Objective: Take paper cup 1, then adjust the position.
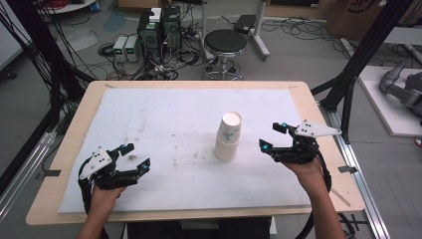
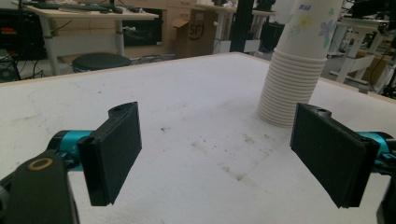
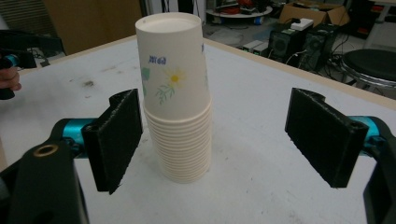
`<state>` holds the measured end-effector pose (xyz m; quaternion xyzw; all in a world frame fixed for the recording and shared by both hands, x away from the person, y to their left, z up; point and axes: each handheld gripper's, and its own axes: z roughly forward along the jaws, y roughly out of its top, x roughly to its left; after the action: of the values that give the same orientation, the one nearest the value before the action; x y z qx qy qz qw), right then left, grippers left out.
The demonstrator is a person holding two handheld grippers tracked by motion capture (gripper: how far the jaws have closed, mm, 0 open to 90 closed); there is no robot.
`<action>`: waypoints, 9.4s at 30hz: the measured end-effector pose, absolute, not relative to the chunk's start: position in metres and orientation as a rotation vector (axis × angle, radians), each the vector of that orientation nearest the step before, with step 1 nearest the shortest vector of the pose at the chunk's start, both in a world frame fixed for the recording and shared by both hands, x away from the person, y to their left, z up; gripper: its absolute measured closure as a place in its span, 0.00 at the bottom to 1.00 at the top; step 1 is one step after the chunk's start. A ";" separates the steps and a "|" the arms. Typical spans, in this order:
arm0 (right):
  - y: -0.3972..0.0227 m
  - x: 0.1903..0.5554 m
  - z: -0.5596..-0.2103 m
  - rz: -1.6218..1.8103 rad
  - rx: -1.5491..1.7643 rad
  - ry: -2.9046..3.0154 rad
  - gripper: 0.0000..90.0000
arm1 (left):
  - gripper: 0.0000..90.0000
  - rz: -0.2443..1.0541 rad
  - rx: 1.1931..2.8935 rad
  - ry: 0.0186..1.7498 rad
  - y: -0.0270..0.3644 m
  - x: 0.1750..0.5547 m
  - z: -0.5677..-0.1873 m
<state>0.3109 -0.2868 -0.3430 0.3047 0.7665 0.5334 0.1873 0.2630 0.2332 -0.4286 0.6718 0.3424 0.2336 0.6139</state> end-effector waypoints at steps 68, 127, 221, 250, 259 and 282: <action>-0.194 0.377 -0.338 1.464 0.727 2.376 0.37 | 0.19 0.516 1.538 0.799 0.234 0.264 -0.431; -0.264 0.312 -0.282 1.543 0.703 2.198 0.39 | 0.19 0.484 1.545 0.770 0.230 0.262 -0.433; -0.160 0.286 -0.374 1.739 0.342 2.560 0.39 | 0.18 0.129 1.745 0.260 0.092 0.266 -0.422; -0.159 0.286 -0.372 1.764 0.383 2.571 0.23 | 0.38 0.115 1.790 0.241 0.096 0.265 -0.414; -0.164 0.286 -0.361 1.724 0.307 2.612 0.23 | 0.39 0.089 1.923 0.244 0.095 0.264 -0.408; -0.158 0.285 -0.351 1.304 0.104 2.754 0.23 | 0.39 0.153 2.328 0.078 0.085 0.277 -0.370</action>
<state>0.2850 -0.1582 -0.3513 0.0342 0.9023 0.4273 0.0460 0.2766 0.0854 -0.3697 0.9171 0.0307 0.0603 0.3929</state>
